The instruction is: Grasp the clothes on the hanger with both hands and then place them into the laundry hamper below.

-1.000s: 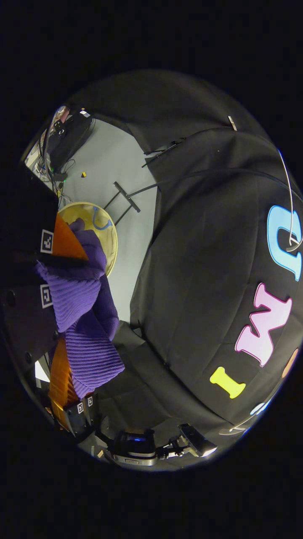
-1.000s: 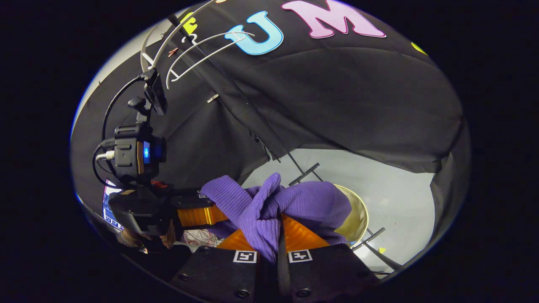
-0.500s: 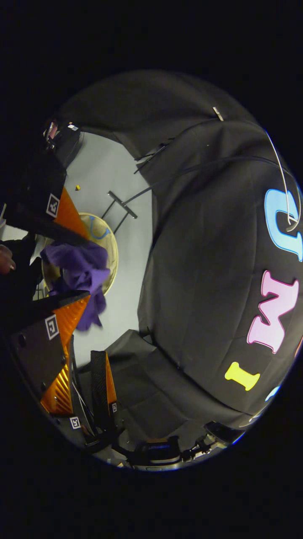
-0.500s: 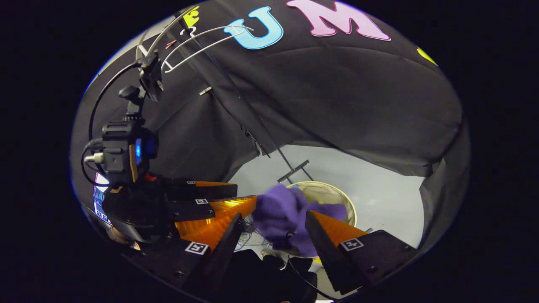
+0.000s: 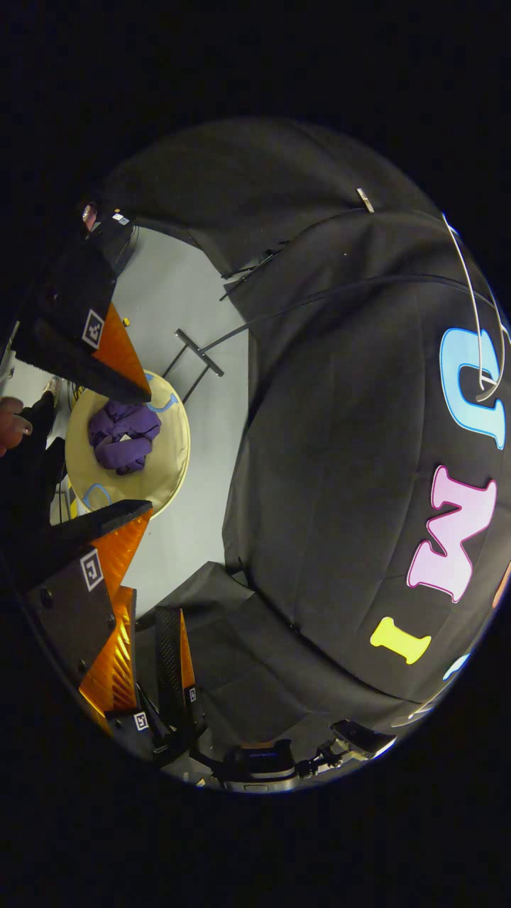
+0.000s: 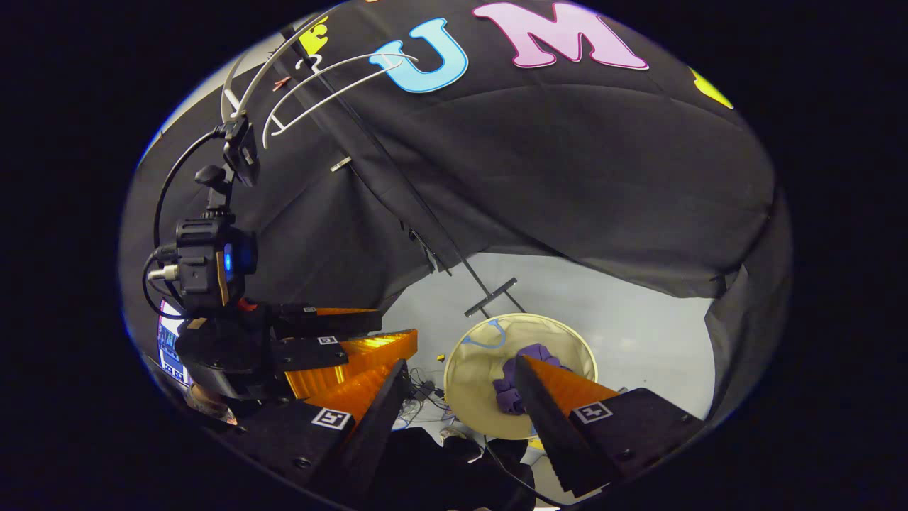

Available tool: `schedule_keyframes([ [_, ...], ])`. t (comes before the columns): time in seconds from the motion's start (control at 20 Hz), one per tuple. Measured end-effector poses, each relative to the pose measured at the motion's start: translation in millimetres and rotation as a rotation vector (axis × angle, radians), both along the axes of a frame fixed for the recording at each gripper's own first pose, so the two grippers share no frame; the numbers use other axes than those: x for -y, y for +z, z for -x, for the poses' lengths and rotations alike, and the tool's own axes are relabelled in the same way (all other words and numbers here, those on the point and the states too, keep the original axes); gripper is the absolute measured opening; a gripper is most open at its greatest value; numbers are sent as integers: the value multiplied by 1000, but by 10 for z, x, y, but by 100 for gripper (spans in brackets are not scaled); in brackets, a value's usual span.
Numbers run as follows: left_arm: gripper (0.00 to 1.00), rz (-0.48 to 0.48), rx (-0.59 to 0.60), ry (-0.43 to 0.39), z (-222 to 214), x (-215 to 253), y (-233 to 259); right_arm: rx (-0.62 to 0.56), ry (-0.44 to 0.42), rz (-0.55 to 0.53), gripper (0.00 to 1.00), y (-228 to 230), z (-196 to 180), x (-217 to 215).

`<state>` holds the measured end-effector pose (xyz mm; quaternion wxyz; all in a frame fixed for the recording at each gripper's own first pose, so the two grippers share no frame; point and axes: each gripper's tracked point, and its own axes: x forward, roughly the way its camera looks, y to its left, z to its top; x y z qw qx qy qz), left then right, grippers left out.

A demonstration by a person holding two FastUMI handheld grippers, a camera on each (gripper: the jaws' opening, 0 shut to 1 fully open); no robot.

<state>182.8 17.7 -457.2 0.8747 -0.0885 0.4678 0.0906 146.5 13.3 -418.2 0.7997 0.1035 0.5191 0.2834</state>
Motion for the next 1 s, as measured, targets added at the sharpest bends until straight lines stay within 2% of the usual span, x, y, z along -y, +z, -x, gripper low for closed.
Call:
schedule_keyframes([
  [0.3, 87, 20, 44, -8, -76, 58, 145, 41, -10, -16, 97, 112, -59, -41],
  [0.65, 87, -26, 217, -41, -148, 47, 695, 250, -72, -42, 97, 569, -272, -73],
  [1.0, 86, -65, 407, -110, -48, -24, 1469, 475, -121, -63, 97, 1311, -304, -235],
])
